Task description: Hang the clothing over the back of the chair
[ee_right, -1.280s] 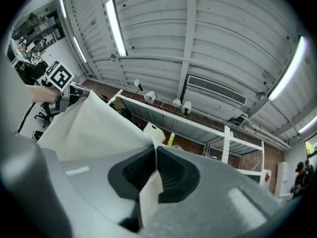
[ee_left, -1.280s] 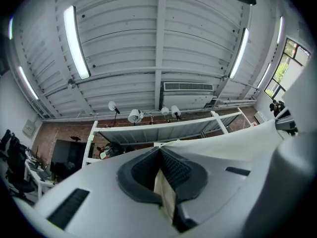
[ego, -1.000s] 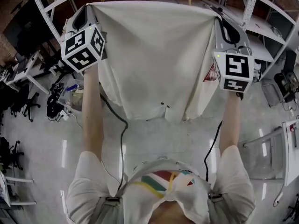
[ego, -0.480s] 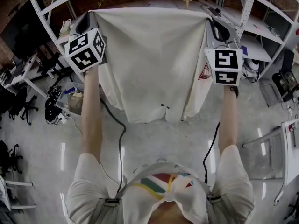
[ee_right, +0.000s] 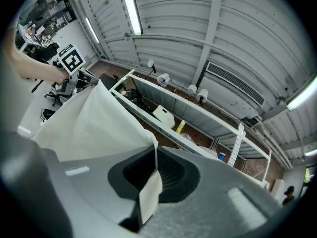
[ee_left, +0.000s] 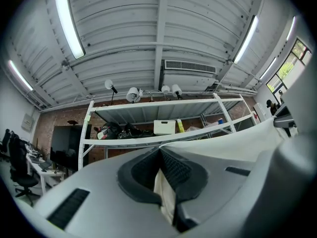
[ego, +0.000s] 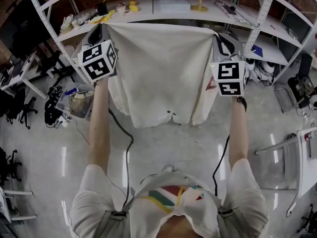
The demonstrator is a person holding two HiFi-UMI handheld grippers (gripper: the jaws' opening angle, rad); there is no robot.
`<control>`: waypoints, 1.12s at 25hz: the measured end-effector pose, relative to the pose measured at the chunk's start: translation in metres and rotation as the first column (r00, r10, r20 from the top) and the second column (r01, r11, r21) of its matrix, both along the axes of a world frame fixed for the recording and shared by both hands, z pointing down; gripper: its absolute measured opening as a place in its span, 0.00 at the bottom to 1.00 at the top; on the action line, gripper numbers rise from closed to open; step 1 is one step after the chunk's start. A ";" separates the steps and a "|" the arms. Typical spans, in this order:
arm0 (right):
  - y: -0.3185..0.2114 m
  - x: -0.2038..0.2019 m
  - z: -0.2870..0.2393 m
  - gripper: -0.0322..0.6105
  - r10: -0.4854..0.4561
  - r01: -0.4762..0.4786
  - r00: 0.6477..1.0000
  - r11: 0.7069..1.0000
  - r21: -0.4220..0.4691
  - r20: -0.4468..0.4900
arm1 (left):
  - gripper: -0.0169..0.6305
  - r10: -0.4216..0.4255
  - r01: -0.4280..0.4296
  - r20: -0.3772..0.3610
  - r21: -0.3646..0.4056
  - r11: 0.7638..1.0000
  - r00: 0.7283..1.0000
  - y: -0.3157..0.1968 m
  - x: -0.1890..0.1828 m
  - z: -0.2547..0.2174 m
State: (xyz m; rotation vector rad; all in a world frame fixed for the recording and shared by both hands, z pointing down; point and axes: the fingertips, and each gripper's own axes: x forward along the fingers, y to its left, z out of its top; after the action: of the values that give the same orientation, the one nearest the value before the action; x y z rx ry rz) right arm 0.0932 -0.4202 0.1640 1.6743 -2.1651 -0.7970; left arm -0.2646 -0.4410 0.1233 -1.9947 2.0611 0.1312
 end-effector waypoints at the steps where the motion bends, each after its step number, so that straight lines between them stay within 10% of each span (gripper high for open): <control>1: -0.002 -0.001 0.005 0.07 0.000 0.000 1.000 1.000 -0.009 -0.004 | 0.05 0.000 0.000 0.002 -0.009 1.000 1.000 -0.002 -0.001 0.006; 28: -0.022 0.010 0.173 0.07 0.038 -0.082 0.989 0.945 -0.317 -0.145 | 0.05 0.066 -0.057 0.024 -0.270 0.961 0.998 -0.025 0.011 0.181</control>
State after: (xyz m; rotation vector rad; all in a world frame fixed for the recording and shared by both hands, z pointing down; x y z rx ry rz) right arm 0.1028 -0.4425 0.3368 1.4672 -2.0112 -0.4919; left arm -0.2531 -0.4664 0.3040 -2.2010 2.0918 -0.1794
